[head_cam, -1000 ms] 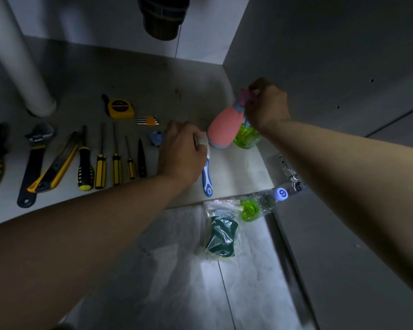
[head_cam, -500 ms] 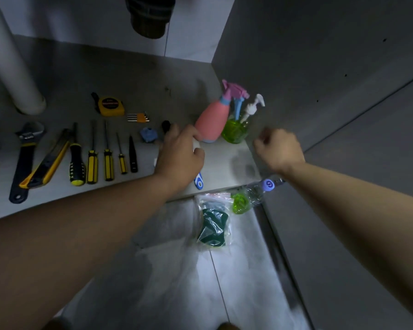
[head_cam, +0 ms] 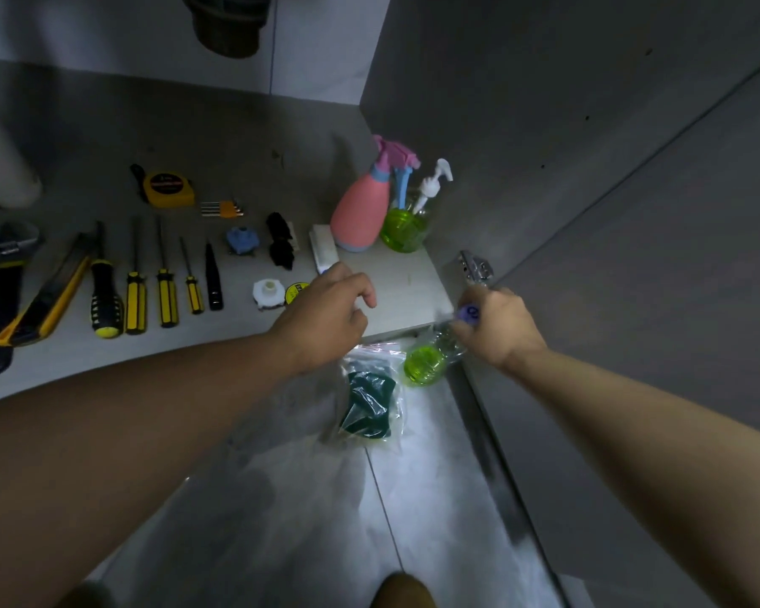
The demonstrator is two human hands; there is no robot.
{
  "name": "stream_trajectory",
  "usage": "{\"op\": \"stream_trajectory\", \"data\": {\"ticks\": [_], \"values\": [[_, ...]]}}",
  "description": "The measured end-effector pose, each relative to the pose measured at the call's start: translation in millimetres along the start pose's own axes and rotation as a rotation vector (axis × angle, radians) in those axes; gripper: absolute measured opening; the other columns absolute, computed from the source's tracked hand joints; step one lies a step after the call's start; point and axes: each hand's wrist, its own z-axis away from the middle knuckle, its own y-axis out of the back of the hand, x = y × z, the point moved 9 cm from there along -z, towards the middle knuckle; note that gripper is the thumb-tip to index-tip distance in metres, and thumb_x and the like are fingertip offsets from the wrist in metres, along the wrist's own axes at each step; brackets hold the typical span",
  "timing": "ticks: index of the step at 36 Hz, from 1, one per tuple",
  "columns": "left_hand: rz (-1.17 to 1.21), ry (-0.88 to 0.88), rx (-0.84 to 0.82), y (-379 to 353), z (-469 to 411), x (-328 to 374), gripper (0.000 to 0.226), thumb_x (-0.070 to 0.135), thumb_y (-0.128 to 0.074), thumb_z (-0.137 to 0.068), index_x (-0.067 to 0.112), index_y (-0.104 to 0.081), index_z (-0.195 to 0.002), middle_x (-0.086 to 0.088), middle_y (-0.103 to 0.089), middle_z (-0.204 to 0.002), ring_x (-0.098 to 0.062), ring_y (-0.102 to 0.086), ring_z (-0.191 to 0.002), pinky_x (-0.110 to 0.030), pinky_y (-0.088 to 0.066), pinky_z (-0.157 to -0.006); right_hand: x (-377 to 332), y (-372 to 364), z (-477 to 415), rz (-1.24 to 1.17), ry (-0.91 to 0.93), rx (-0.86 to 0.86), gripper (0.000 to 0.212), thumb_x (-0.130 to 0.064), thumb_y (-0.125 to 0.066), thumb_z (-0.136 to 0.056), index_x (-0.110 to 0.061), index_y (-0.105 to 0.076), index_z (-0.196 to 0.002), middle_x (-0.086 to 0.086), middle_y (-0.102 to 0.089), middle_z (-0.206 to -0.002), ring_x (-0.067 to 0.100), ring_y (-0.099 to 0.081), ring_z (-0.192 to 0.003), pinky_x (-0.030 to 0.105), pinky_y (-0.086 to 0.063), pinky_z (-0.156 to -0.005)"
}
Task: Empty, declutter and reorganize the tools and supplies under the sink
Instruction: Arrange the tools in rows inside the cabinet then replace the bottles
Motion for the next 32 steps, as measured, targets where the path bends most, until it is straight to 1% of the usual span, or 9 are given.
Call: {"op": "stream_trajectory", "data": {"ticks": [5, 8, 12, 15, 19, 22, 27, 30, 32], "values": [[-0.153, -0.075, -0.063, -2, 10, 3, 0.025, 0.010, -0.055, -0.087, 0.024, -0.064, -0.106, 0.004, -0.050, -0.109, -0.021, -0.057, -0.090, -0.044, -0.052, -0.082, -19, 59, -10, 0.002, 0.041, 0.156, 0.020, -0.037, -0.065, -0.077, -0.019, -0.065, -0.085, 0.011, -0.066, -0.091, 0.033, -0.064, -0.087, 0.028, -0.047, -0.075], [-0.212, -0.115, -0.090, -4, 15, 4, 0.024, 0.011, -0.054, -0.090, 0.021, -0.065, -0.109, 0.003, -0.051, -0.112, -0.021, -0.058, -0.098, -0.043, -0.052, -0.082, -29, 88, -16, -0.037, 0.054, 0.243, 0.022, -0.040, -0.065, -0.076, -0.020, -0.066, -0.085, 0.008, -0.067, -0.089, 0.030, -0.063, -0.085, 0.030, -0.051, -0.078], [-0.211, -0.149, -0.106, -6, 19, 4, 0.020, 0.008, -0.057, -0.093, 0.016, -0.066, -0.109, -0.002, -0.052, -0.113, -0.022, -0.058, -0.097, -0.042, -0.051, -0.082, -36, 99, -29, -0.088, 0.025, 0.247, 0.020, -0.034, -0.066, -0.078, -0.017, -0.069, -0.089, 0.007, -0.068, -0.088, 0.027, -0.064, -0.085, 0.029, -0.050, -0.077], [-0.169, -0.154, -0.128, -10, 20, 5, 0.019, 0.005, -0.056, -0.093, 0.014, -0.065, -0.107, -0.002, -0.051, -0.110, -0.021, -0.057, -0.090, -0.043, -0.051, -0.080, -37, 98, -39, -0.113, 0.005, 0.251, 0.017, -0.027, -0.068, -0.081, -0.015, -0.071, -0.093, 0.010, -0.069, -0.093, 0.026, -0.062, -0.087, 0.024, -0.043, -0.074], [-0.136, -0.089, -0.168, -21, 21, 1, 0.019, 0.006, -0.054, -0.094, 0.016, -0.062, -0.106, -0.001, -0.050, -0.107, -0.023, -0.057, -0.093, -0.043, -0.051, -0.082, -41, 90, -52, -0.110, -0.001, 0.266, 0.019, -0.019, -0.060, -0.090, -0.012, -0.072, -0.104, 0.016, -0.069, -0.104, 0.033, -0.063, -0.097, 0.025, -0.042, -0.075], [-0.095, -0.019, -0.216, -39, 27, 0, 0.015, 0.007, -0.052, -0.095, 0.015, -0.062, -0.103, -0.003, -0.054, -0.104, -0.026, -0.057, -0.094, -0.040, -0.050, -0.084, -47, 85, -61, -0.072, -0.004, 0.269, 0.024, -0.018, -0.053, -0.096, -0.015, -0.068, -0.115, 0.021, -0.064, -0.119, 0.037, -0.061, -0.107, 0.031, -0.047, -0.087], [-0.116, 0.036, -0.312, -67, 39, -8, 0.007, 0.014, -0.052, -0.096, 0.016, -0.059, -0.094, -0.003, -0.064, -0.094, -0.022, -0.060, -0.086, -0.038, -0.051, -0.079, -50, 83, -66, -0.136, -0.002, 0.319, 0.026, -0.014, -0.054, -0.092, -0.019, -0.067, -0.114, 0.016, -0.059, -0.125, 0.035, -0.059, -0.108, 0.027, -0.044, -0.091], [-0.229, 0.036, -0.368, -75, 42, -16, 0.020, 0.021, -0.048, -0.099, 0.015, -0.053, -0.081, -0.003, -0.060, -0.085, -0.020, -0.055, -0.079, -0.031, -0.046, -0.075, -51, 83, -64, -0.151, 0.011, 0.326, 0.028, -0.012, -0.054, -0.092, -0.020, -0.067, -0.115, 0.015, -0.059, -0.125, 0.031, -0.058, -0.109, 0.024, -0.042, -0.090], [-0.302, 0.090, -0.470, -84, 44, -27, 0.030, 0.028, -0.048, -0.101, 0.017, -0.049, -0.074, -0.007, -0.063, -0.085, -0.021, -0.055, -0.077, -0.032, -0.048, -0.077, -49, 83, -63, -0.170, 0.007, 0.324, 0.028, -0.014, -0.054, -0.093, -0.022, -0.066, -0.117, 0.015, -0.058, -0.125, 0.032, -0.058, -0.109, 0.025, -0.042, -0.090]]}}
